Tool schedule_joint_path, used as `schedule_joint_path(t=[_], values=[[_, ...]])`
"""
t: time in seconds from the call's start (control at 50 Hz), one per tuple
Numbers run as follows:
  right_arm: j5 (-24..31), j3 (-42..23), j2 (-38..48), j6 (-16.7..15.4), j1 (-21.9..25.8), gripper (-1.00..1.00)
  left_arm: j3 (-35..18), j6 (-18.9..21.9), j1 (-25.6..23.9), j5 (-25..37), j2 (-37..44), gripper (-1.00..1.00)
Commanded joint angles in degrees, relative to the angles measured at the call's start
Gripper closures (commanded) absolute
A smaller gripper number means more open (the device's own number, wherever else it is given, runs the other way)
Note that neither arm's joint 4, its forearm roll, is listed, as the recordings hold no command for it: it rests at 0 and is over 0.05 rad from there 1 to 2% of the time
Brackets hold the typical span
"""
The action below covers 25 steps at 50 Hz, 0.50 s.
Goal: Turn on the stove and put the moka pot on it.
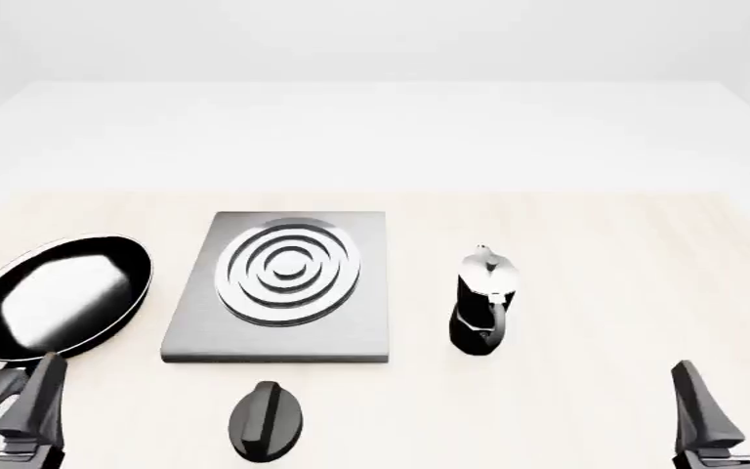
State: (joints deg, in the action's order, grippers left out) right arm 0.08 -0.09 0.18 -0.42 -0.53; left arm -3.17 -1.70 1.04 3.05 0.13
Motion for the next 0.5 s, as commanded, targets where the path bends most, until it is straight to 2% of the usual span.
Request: schedule_joint_path(t=[0.02, 0.14, 0.24, 0.32, 0.42, 0.5], values=[[-0.8, -0.1, 1.1, -0.1, 0.6, -1.00, 2.9, 2.0, -1.9, -3.1, 0.6, -1.00], [-5.0, -0.1, 5.3, -0.1, 0.9, -1.00, 3.0, 2.0, -1.7, -3.7, 1.2, -1.00], [-0.6, -0.2, 0.9, 0.1, 0.8, -1.00, 3.0, 2.2, -2.0, -4.2, 2.0, -1.00], [0.2, -0.2, 0.1, 0.2, 0.8, -1.00, 2.6, 1.4, -1.6, -4.7, 2.9, -1.00], [0.4, -0.1, -0.1, 0.2, 0.9, -1.00, -1.6, 2.1, -2.1, -4.8, 6.3, -1.00], [0.3, -0.1, -0.2, 0.3, 1.0, -1.00, -5.8, 3.5, -3.6, -5.9, 12.2, -1.00]])
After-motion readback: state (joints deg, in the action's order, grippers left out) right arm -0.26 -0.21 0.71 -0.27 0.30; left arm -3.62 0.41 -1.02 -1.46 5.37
